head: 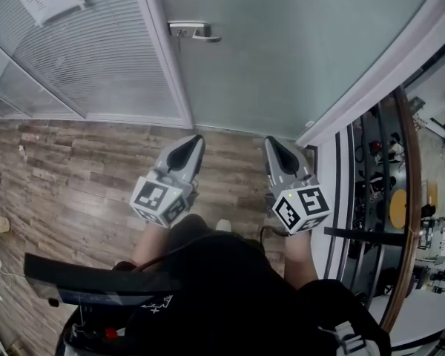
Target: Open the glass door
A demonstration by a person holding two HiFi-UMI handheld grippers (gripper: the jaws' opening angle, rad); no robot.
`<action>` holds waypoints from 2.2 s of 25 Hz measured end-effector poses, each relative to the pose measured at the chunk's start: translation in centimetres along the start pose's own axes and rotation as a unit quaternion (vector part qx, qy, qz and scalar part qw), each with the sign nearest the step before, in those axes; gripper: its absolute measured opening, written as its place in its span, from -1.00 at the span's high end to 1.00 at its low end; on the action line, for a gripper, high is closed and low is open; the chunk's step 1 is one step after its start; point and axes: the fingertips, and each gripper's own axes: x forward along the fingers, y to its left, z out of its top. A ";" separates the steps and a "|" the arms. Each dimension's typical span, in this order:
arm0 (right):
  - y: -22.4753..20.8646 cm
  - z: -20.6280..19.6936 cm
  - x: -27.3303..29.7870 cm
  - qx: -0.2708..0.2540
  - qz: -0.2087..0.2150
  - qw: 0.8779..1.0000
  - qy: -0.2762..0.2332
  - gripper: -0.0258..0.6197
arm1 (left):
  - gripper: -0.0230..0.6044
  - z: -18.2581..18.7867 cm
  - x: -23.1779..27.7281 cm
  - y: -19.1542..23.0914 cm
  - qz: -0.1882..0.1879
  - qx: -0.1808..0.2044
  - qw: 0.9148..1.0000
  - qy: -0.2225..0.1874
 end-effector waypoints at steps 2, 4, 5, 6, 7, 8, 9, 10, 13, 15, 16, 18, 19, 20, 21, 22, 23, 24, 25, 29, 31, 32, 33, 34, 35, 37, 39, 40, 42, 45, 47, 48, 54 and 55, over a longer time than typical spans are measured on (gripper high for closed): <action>-0.3 0.1 -0.1 0.000 0.004 1.000 0.001 0.92 | 0.93 -0.2 0.1 -0.2 0.004 -0.002 1.000 0.000; -0.5 0.3 -0.1 0.000 0.006 1.000 0.001 0.92 | 0.93 -0.1 0.1 -0.2 0.008 -0.005 1.000 -0.002; -0.6 0.4 0.2 -0.001 0.007 1.000 0.000 0.92 | 0.93 -0.1 0.2 0.0 0.009 -0.006 1.000 -0.002; -0.8 0.5 0.5 -0.002 0.008 1.000 0.001 0.92 | 0.93 -0.1 0.3 0.2 0.010 -0.006 1.000 -0.002; -0.8 0.5 0.8 -0.003 0.009 1.000 0.001 0.92 | 0.93 -0.1 0.3 0.5 0.011 -0.006 1.000 -0.001; -0.8 0.4 1.1 -0.005 0.011 1.000 0.003 0.92 | 0.93 -0.1 0.4 0.8 0.013 -0.007 1.000 0.000; -0.7 0.4 1.3 -0.006 0.012 1.000 0.004 0.92 | 0.93 -0.2 0.4 1.1 0.015 -0.008 1.000 0.001; -0.6 0.2 1.5 -0.006 0.013 1.000 0.006 0.92 | 0.93 -0.4 0.4 1.3 0.017 -0.009 1.000 0.002; -0.7 -0.1 2.0 -0.003 0.007 1.000 0.011 0.92 | 0.93 -0.8 0.6 2.0 0.015 -0.013 1.000 0.006; -0.9 -0.1 2.5 -0.002 0.001 1.000 0.012 0.92 | 0.93 -0.8 1.1 2.4 0.007 -0.013 1.000 0.006; -1.0 0.0 2.7 -0.003 -0.001 1.000 0.010 0.92 | 0.93 -0.7 1.4 2.6 0.003 -0.012 1.000 0.006; -1.1 0.5 3.6 -0.006 -0.004 1.000 0.004 0.92 | 0.93 -0.4 2.2 3.4 -0.005 -0.011 1.000 0.005; -1.2 0.9 4.0 -0.006 -0.007 1.000 0.001 0.92 | 0.93 -0.2 2.7 3.8 -0.009 -0.011 1.000 0.005; -1.3 1.2 4.5 -0.004 -0.011 1.000 -0.001 0.92 | 0.93 -0.1 3.2 4.3 -0.013 -0.010 1.000 0.005; -1.5 1.4 5.0 -0.003 -0.014 1.000 -0.003 0.92 | 0.93 0.1 3.7 4.7 -0.017 -0.010 1.000 0.005; -1.7 1.7 5.5 -0.004 -0.017 1.000 -0.005 0.92 | 0.93 0.3 4.1 5.1 -0.020 -0.009 1.000 0.005; -1.8 1.8 5.9 -0.005 -0.019 1.000 -0.006 0.92 | 0.93 0.6 4.5 5.5 -0.023 -0.008 1.000 0.004; -1.9 2.0 6.4 -0.007 -0.021 1.000 -0.007 0.92 | 0.93 0.8 4.9 5.9 -0.026 -0.007 1.000 0.002; -2.0 2.2 6.9 -0.008 -0.023 1.000 -0.007 0.92 | 0.93 1.1 5.3 6.3 -0.028 -0.006 1.000 0.000; -2.0 2.9 8.9 -0.006 -0.029 0.999 -0.011 0.92 | 0.93 2.1 6.7 8.0 -0.041 -0.002 0.999 -0.002; -1.7 3.1 10.0 -0.007 -0.028 1.000 -0.010 0.92 | 0.93 2.5 7.2 8.9 -0.049 -0.001 0.999 -0.002; -1.5 3.1 10.6 -0.008 -0.027 1.000 -0.009 0.92 | 0.93 2.7 7.4 9.3 -0.055 0.000 0.999 -0.003; -1.3 3.0 11.1 -0.009 -0.027 1.000 -0.008 0.92 | 0.93 2.8 7.6 9.6 -0.060 0.000 0.998 -0.003; -1.2 3.0 11.6 -0.009 -0.027 1.000 -0.008 0.92 | 0.93 3.0 7.7 9.9 -0.066 0.001 0.998 -0.004; -1.0 3.1 12.0 -0.009 -0.028 1.000 -0.010 0.92 | 0.93 3.1 7.7 10.2 -0.072 0.001 0.997 -0.005; -0.6 3.3 12.9 -0.010 -0.029 0.999 -0.016 0.92 | 0.93 3.3 7.7 11.0 -0.080 -0.002 0.997 -0.007; -0.3 3.5 13.7 -0.009 -0.033 0.999 -0.020 0.91 | 0.93 3.4 7.8 12.1 -0.084 -0.006 0.996 -0.007; -0.2 3.5 14.1 -0.008 -0.037 0.999 -0.021 0.91 | 0.93 3.4 7.8 12.5 -0.086 -0.008 0.996 -0.007; 0.0 3.4 14.9 -0.004 -0.043 0.999 -0.021 0.91 | 0.93 3.5 7.9 13.2 -0.098 -0.016 0.995 -0.008; 0.2 3.0 15.9 -0.003 -0.045 0.999 -0.017 0.91 | 0.93 3.7 8.2 14.0 -0.117 -0.032 0.993 -0.005; 0.6 3.0 16.3 -0.002 -0.045 0.999 -0.016 0.91 | 0.93 3.7 8.2 14.3 -0.124 -0.038 0.992 -0.003; 0.7 3.0 16.6 -0.003 -0.046 0.999 -0.017 0.92 | 0.93 3.8 8.2 14.5 -0.128 -0.039 0.991 -0.003; 1.4 3.3 18.2 -0.005 -0.051 0.999 -0.013 0.92 | 0.93 3.9 8.2 15.7 -0.141 -0.037 0.989 -0.006; 1.5 3.3 18.4 -0.008 -0.051 0.999 -0.009 0.92 | 0.93 3.9 8.1 15.8 -0.142 -0.038 0.989 -0.008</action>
